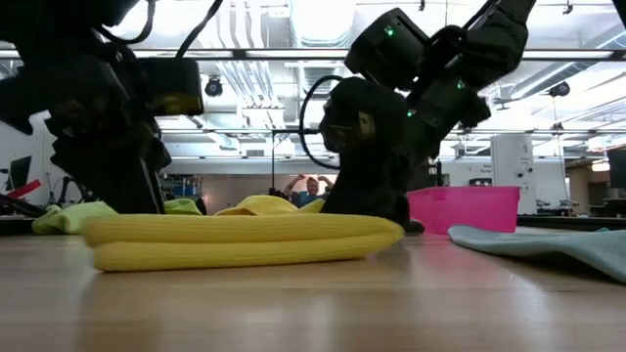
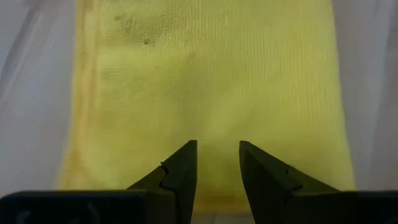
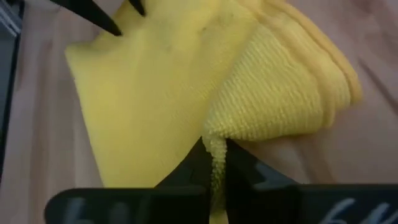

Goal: Fold microfiber towels
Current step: Fold the bottom yellow microfiber towel

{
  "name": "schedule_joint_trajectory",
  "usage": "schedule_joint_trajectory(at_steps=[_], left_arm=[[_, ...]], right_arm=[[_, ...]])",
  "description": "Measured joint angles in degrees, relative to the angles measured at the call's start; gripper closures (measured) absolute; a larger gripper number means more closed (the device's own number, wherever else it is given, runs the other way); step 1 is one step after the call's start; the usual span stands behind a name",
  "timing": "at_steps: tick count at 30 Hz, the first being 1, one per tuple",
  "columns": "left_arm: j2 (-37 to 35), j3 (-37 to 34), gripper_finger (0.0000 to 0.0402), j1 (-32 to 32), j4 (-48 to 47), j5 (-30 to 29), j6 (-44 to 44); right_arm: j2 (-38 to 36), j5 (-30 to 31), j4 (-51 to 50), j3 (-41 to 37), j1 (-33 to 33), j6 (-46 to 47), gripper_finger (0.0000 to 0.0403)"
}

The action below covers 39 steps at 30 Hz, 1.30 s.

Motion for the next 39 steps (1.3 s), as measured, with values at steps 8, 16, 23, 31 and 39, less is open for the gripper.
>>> schedule_joint_trajectory(at_steps=[8,16,23,31,39], left_arm=[[-1.6,0.0,0.0297,0.0,0.0,-0.2,1.9],[-0.8,-1.0,0.0297,-0.3,0.2,-0.2,0.6],[2.2,-1.8,0.0297,-0.4,8.7,-2.4,2.8],[8.0,-3.5,0.0297,-0.6,20.6,-5.0,4.6],[8.7,-3.5,0.0297,-0.5,22.0,-6.8,6.6]], right_arm=[[-8.5,0.5,-18.7,0.0,-3.1,-5.1,0.0393],[-14.1,0.5,-28.9,0.1,-4.5,-5.9,0.0394],[-13.2,2.0,-32.6,2.2,-4.6,-5.6,0.0394],[-8.7,9.3,-46.1,11.5,-4.3,-7.1,0.0394],[-3.4,11.2,-54.1,20.8,-2.7,-8.0,0.0394]])
